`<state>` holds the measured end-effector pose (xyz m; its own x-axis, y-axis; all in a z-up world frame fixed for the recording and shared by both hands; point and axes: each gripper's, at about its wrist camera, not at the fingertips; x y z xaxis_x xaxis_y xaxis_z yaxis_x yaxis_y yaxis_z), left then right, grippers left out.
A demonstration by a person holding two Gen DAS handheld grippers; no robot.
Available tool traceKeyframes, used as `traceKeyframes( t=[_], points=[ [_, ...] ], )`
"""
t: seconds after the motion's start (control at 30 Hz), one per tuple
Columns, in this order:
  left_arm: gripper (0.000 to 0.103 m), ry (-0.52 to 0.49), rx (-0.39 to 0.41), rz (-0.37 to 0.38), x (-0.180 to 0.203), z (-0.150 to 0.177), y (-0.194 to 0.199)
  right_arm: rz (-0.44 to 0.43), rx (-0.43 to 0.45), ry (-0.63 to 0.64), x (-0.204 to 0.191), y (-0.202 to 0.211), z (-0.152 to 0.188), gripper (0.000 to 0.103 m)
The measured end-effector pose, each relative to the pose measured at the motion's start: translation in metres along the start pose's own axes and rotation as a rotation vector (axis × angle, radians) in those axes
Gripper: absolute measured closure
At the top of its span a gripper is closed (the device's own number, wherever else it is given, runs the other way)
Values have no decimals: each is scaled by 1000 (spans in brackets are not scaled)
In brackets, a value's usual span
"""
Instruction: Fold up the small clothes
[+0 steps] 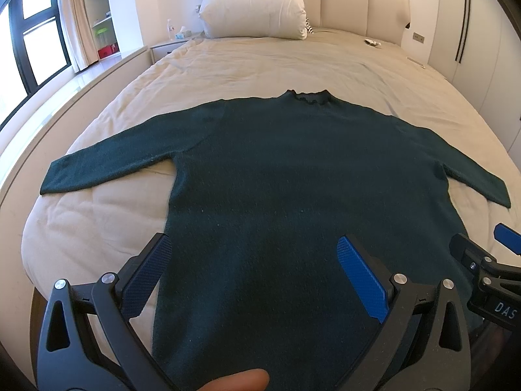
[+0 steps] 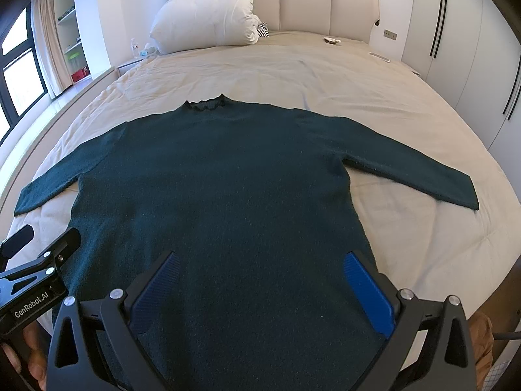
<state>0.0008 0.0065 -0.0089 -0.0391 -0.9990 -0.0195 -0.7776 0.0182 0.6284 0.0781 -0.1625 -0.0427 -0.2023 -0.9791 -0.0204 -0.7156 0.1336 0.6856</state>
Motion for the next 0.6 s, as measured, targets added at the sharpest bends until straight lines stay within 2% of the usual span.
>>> traceKeyframes(
  t=[0.6],
  points=[
    [0, 2, -3, 3, -1, 4, -2, -3, -2, 2, 0, 0, 0, 0]
  ],
)
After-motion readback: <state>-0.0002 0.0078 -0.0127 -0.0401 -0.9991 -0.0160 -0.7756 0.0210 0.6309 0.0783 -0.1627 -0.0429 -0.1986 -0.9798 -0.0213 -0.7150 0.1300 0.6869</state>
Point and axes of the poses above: each gripper's, at about its wrist camera, not at the fingertips, and y roughly against the way its jaws point, x to its right, z to its underside, and after that the axes turned 11 degrees about x, right-handed
